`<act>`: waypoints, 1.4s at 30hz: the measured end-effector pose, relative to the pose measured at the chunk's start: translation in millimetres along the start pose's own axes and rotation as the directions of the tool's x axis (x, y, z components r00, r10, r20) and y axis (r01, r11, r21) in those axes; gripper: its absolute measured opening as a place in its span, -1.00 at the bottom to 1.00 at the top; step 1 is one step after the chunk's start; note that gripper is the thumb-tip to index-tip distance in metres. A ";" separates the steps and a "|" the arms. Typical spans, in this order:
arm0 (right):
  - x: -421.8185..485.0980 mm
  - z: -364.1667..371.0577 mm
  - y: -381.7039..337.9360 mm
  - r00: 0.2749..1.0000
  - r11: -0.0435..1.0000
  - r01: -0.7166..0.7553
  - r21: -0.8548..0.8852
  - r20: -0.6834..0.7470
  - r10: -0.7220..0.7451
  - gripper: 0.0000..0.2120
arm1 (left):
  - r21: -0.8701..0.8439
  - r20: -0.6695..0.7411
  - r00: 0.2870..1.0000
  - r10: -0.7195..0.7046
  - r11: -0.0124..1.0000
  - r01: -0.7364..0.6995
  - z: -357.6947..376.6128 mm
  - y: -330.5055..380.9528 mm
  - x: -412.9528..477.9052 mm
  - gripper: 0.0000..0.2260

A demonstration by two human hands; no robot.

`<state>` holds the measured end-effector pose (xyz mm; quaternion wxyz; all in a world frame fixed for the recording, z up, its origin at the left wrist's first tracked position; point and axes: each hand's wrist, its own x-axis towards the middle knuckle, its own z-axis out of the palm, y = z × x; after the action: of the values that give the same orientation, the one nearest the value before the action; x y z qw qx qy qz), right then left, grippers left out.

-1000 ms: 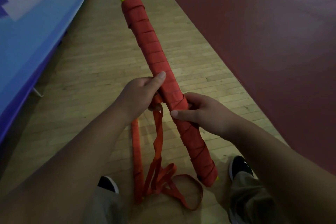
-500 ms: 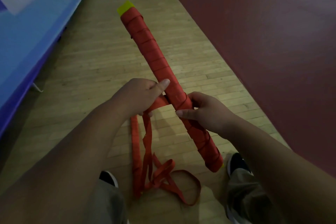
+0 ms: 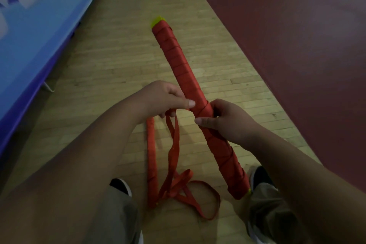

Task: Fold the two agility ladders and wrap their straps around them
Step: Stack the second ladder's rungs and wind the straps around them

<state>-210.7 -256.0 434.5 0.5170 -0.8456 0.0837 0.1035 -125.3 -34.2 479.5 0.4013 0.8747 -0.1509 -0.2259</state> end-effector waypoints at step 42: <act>-1.7 -7.8 -7.0 0.959 0.965 -0.024 0.260 0.279 -0.052 -0.74 | -0.293 -0.188 0.982 -0.021 0.955 -0.035 7.2 -0.3 13.0 -0.60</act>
<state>-210.0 -259.7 444.4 0.6311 -0.7472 0.0154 0.2080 -117.9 -44.4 471.6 0.5408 0.8218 -0.0800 -0.1605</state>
